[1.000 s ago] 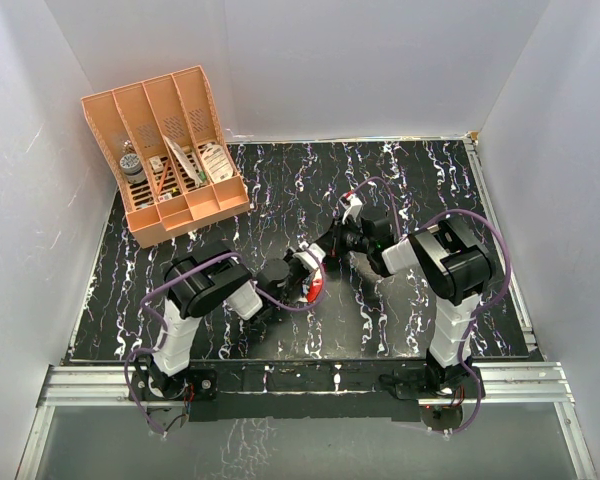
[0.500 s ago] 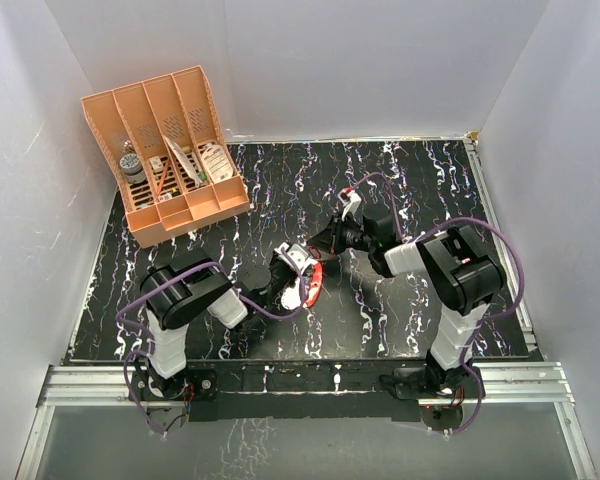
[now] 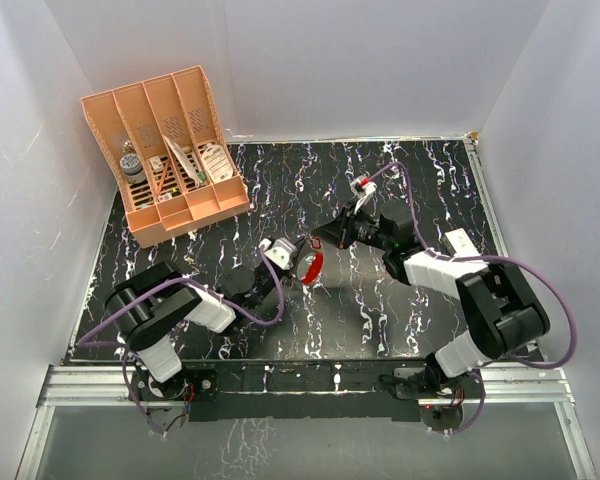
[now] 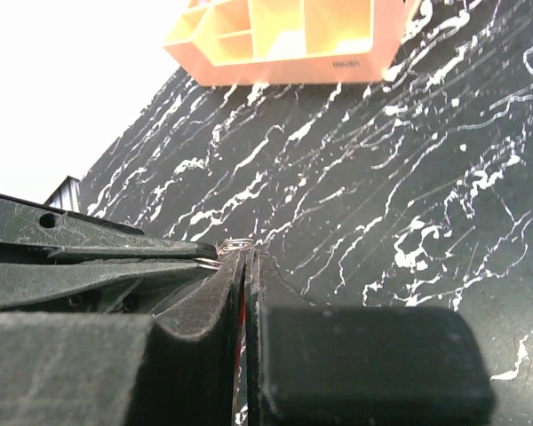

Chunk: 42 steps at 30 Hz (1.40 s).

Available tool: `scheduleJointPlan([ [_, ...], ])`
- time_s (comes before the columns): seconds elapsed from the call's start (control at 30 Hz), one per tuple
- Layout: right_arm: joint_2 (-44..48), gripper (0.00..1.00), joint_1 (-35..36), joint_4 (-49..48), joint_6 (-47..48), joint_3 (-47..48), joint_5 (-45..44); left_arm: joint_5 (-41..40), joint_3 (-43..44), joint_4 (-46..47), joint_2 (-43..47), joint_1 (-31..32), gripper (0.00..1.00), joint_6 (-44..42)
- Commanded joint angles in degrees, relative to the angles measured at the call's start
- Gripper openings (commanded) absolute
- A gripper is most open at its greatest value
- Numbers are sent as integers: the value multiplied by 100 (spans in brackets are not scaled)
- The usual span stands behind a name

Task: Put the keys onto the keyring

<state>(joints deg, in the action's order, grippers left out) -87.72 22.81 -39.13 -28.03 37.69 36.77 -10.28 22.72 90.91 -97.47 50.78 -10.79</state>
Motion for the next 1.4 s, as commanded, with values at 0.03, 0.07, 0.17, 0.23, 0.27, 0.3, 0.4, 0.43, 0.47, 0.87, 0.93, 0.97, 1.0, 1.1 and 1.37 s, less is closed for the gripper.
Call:
scheduleJointPlan([
  [0.03, 666, 0, -98, 337, 248, -67, -162, 94, 82, 881, 629, -7, 0, 180],
  [0.07, 770, 0, -94, 405, 270, -73, -142, 135, 110, 856, 685, -7, 0, 177],
  [0.17, 1041, 0, -72, 553, 322, -78, -109, 273, 235, 668, 835, -5, 0, 142],
  [0.23, 1201, 0, -57, 622, 344, -63, -92, 374, 331, 537, 906, -4, 0, 131],
  [0.27, 1265, 0, -43, 668, 361, -40, -76, 399, 372, 514, 938, -9, 0, 124],
  [0.3, 1327, 0, -32, 723, 374, -8, -65, 422, 414, 496, 961, 0, 0, 124],
  [0.4, 1506, 0, 1, 870, 420, 94, -48, 527, 565, 293, 1006, -10, 0, 56],
  [0.43, 1542, 0, 25, 930, 433, 123, -40, 542, 633, 262, 1005, -15, 0, 43],
  [0.47, 1569, 0, 37, 997, 465, 163, -31, 556, 682, 225, 1009, -13, 0, 48],
  [0.87, 1608, 0, 127, 1161, 446, 318, -61, 439, 829, 623, 833, -13, 0, 408],
  [0.93, 1617, 2, 127, 1186, 397, 335, -133, 423, 815, 673, 839, -12, 0, 413],
  [0.97, 1652, 8, 127, 1196, 402, 335, -188, 422, 802, 678, 855, -14, 0, 411],
  [1.0, 1715, 15, 122, 1200, 422, 331, -247, 415, 799, 651, 872, -28, 0, 411],
  [1.1, 1847, 20, 127, 1167, 560, 339, -365, 426, 760, 608, 953, -70, 0, 485],
  [1.37, 1972, 25, 119, 1019, 923, 362, -306, 663, 453, 918, 1126, -391, 0, 1231],
])
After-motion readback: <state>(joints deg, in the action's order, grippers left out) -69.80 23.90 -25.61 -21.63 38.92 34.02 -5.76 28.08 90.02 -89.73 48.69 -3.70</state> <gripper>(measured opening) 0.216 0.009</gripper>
